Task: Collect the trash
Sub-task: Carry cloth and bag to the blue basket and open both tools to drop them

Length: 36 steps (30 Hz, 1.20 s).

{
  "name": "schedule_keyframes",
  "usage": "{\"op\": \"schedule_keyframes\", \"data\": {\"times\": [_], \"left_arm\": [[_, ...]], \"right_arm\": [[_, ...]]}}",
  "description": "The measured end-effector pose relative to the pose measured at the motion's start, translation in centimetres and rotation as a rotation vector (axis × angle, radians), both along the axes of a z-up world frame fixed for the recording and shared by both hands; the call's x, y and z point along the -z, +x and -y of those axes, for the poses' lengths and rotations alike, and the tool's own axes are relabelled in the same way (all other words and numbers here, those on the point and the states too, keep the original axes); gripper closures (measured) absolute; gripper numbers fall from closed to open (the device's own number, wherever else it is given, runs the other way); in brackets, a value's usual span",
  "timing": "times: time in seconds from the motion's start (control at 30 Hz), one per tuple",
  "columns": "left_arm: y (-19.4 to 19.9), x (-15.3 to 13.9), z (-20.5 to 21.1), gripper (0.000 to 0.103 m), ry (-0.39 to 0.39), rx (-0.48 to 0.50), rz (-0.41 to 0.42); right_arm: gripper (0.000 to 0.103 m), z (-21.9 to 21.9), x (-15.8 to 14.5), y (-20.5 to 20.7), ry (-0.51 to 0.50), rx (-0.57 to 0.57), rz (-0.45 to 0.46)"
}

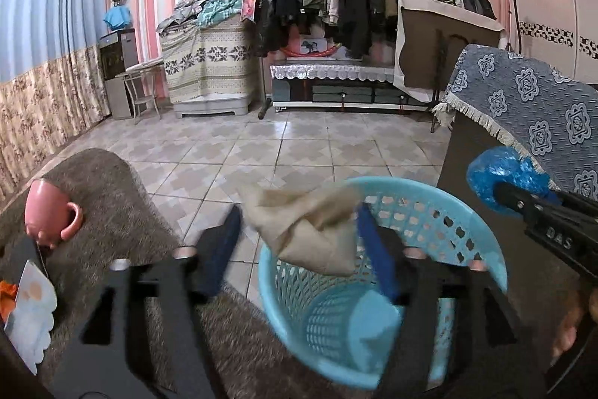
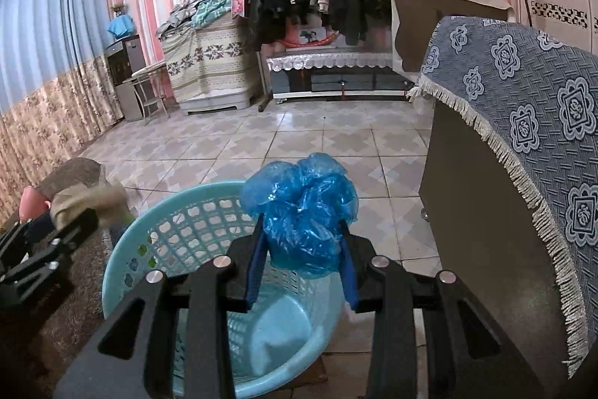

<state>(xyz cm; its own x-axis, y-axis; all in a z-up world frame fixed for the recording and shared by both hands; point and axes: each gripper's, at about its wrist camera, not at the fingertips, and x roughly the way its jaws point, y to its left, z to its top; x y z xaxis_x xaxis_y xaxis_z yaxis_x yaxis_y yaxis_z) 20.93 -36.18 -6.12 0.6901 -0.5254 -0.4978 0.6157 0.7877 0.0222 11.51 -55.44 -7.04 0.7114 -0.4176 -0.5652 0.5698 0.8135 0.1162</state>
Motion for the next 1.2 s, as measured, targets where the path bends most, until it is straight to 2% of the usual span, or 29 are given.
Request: {"op": "schedule_keyframes", "data": {"times": [0.03, 0.23, 0.33, 0.53, 0.57, 0.67, 0.9, 1.2], "left_arm": [[0.2, -0.1, 0.0, 0.023, -0.008, 0.002, -0.002], [1.3, -0.5, -2.3, 0.01, -0.02, -0.045, -0.003], [2.2, -0.5, -4.2, 0.009, -0.03, -0.089, -0.027], [2.3, -0.6, -8.2, 0.006, -0.005, -0.207, 0.007], [2.3, -0.6, -8.8, 0.006, -0.006, -0.22, 0.004], [2.1, -0.7, -10.7, 0.006, -0.015, -0.251, -0.008], [0.0, -1.8, -13.7, 0.005, -0.002, -0.297, 0.045], [-2.1, -2.9, -19.4, 0.005, -0.021, -0.374, 0.045]], "right_arm": [[0.068, 0.1, 0.1, 0.2, 0.002, -0.003, -0.006], [0.068, -1.0, 0.7, 1.3, 0.004, -0.047, -0.036], [0.068, -2.2, 0.6, 2.0, -0.007, -0.082, -0.047], [0.065, -3.6, 1.2, 3.0, -0.001, -0.129, -0.05], [0.062, -4.0, 1.1, 3.2, -0.011, -0.136, -0.047], [0.037, -4.9, 0.8, 3.2, -0.045, -0.147, -0.034], [0.017, -6.2, 0.1, 2.8, -0.08, -0.14, -0.016], [0.012, -8.9, -1.1, 2.3, -0.118, -0.173, -0.001]]}}
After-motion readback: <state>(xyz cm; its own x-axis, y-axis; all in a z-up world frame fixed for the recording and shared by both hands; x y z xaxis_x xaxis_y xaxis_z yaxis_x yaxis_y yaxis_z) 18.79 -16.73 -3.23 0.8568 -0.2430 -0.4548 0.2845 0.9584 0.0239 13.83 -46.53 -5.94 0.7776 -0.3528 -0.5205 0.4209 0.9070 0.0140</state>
